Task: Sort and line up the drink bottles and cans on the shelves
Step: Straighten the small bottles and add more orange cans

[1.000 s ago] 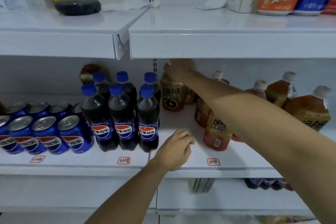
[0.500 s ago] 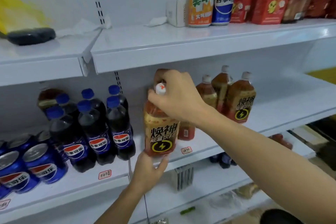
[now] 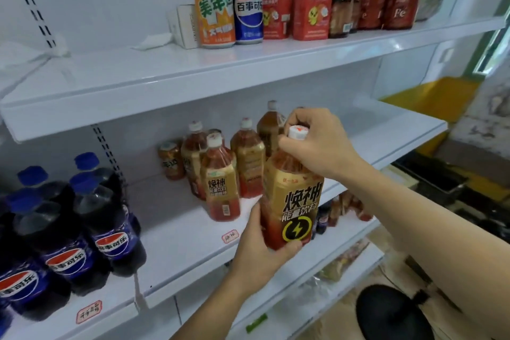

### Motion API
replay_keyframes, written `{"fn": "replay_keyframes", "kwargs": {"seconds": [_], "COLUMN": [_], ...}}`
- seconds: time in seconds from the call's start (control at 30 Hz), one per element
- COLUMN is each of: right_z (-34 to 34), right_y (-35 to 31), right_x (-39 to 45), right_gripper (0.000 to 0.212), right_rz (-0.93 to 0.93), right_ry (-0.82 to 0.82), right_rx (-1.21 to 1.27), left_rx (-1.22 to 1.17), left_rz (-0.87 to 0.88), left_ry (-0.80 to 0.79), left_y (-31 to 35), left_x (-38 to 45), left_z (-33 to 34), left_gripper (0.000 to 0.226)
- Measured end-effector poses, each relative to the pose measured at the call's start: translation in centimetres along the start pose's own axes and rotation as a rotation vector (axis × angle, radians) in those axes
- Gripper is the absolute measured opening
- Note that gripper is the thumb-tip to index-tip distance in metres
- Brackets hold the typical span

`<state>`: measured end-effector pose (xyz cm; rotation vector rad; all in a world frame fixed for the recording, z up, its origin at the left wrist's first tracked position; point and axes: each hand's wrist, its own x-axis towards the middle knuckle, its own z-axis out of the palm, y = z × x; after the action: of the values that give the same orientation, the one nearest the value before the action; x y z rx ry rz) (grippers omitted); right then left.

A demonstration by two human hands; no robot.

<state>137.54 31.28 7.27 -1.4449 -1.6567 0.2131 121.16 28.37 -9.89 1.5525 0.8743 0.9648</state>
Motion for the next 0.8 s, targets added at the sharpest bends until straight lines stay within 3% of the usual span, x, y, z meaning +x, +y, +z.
{"fn": "replay_keyframes", "kwargs": {"seconds": [0.07, 0.2, 0.37, 0.5, 0.7, 0.8], "right_z": [-1.0, -1.9, -1.4, -0.9, -0.6, -0.8], "right_y": [2.6, 8.1, 14.1, 15.3, 16.9, 17.4], "right_x": [0.9, 3.0, 6.1, 8.1, 10.6, 11.1], "right_gripper": [0.017, 0.017, 0.016, 0.018, 0.023, 0.04], "right_rz": [0.015, 0.047, 0.106, 0.034, -0.093, -0.123], "right_ry": [0.003, -0.041, -0.086, -0.163, -0.188, -0.225], "right_rx": [-0.006, -0.031, -0.036, -0.067, -0.329, -0.501], "left_rx": [0.107, 0.345, 0.801, 0.862, 0.864, 0.832], "left_rz": [-0.009, -0.063, -0.059, -0.061, -0.122, -0.173], "left_ry": [0.045, 0.146, 0.282, 0.335, 0.36, 0.345], "left_y": [-0.5, -2.9, -5.4, -6.5, -6.6, -6.3], "left_x": [2.9, 8.3, 12.9, 15.3, 18.2, 19.9], "left_z": [2.0, 5.9, 8.9, 9.9, 11.0, 11.2], "left_gripper": [0.08, 0.087, 0.084, 0.087, 0.092, 0.088]}}
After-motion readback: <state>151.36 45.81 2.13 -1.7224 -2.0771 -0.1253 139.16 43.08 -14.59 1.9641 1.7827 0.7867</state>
